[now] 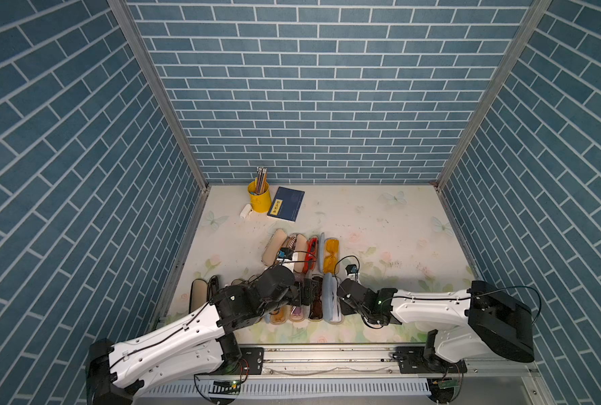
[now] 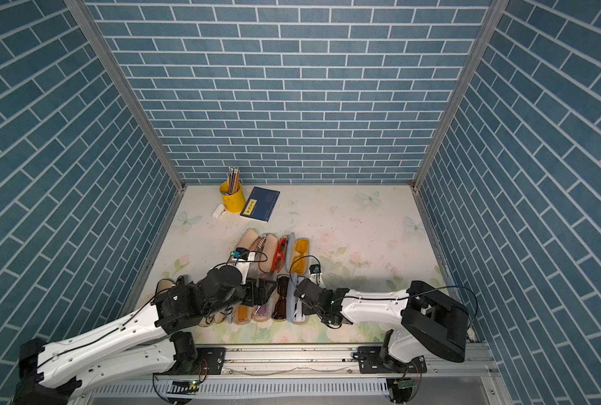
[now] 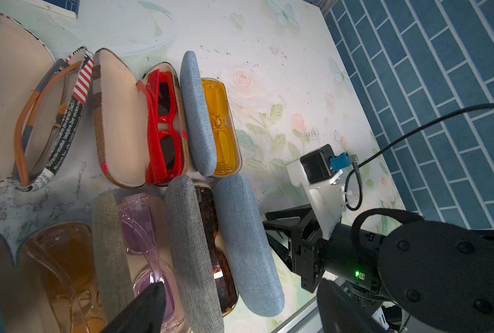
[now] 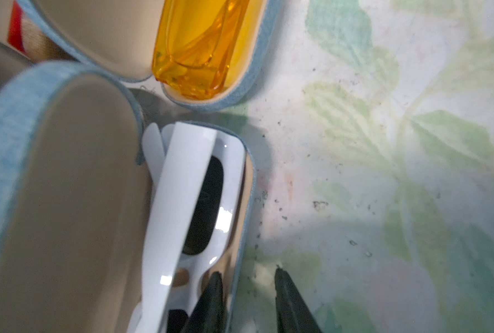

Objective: Close the glasses case
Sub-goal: Move the glasses case to the center of the board.

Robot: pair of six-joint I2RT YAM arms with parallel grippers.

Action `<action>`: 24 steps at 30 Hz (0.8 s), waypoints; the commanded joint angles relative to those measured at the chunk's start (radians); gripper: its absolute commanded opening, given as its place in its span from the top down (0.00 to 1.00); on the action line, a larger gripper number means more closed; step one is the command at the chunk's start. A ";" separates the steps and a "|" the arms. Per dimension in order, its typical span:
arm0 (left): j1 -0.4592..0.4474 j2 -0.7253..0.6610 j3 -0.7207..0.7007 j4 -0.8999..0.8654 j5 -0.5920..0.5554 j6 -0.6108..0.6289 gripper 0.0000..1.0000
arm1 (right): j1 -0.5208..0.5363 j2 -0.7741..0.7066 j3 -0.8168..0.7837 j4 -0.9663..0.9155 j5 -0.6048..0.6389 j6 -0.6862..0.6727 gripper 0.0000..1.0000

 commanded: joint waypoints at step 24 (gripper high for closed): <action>-0.006 0.168 0.049 0.128 0.026 0.066 0.13 | -0.040 -0.163 -0.122 -0.042 0.142 0.086 0.95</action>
